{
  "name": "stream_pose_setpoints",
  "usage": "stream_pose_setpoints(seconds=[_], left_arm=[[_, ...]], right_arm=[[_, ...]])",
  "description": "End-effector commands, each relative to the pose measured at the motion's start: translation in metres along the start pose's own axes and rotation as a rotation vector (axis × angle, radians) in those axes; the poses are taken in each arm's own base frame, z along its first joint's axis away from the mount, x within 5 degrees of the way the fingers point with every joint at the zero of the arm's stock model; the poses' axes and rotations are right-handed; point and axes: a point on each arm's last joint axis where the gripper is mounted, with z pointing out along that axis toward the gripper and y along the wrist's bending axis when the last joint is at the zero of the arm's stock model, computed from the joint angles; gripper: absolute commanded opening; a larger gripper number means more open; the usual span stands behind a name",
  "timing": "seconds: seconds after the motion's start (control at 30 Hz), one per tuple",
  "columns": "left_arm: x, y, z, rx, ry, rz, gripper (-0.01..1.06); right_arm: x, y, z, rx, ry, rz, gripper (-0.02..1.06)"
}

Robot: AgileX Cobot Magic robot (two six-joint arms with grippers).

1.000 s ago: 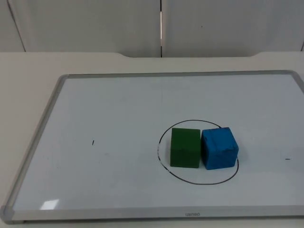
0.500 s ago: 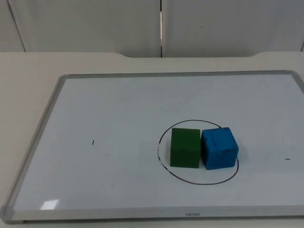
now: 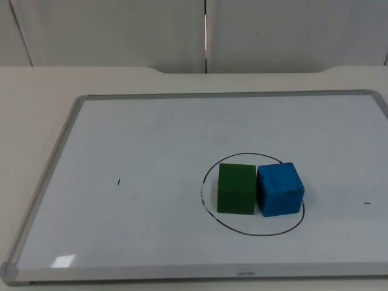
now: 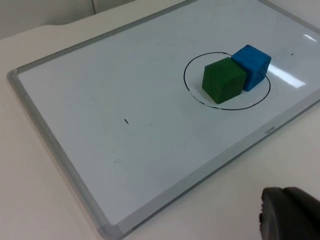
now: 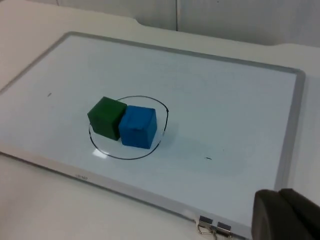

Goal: Push the two cubes into the marked area.

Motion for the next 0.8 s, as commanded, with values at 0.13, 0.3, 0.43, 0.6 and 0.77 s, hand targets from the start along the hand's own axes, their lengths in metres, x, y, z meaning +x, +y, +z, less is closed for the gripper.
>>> stream_pose_setpoints(seconds=[0.13,0.3,0.43,0.6,0.77], left_arm=[[0.000,0.001,0.001,-0.005,-0.010,-0.007,0.00],[0.000,0.001,0.001,-0.007,-0.010,-0.006,0.00],[0.000,0.001,0.001,-0.007,-0.010,-0.006,0.00],[0.000,0.001,0.001,-0.007,-0.010,-0.006,0.00],[0.000,0.001,0.001,-0.007,-0.010,-0.006,0.00]], right_arm=[[0.010,0.001,0.014,-0.002,0.037,-0.034,0.00],[0.010,0.001,0.014,-0.002,0.037,-0.034,0.00],[0.010,0.001,0.014,-0.002,0.037,-0.035,0.00],[0.010,0.001,0.014,-0.002,0.037,-0.038,0.00],[0.010,0.002,0.014,-0.008,0.037,-0.042,0.04]])
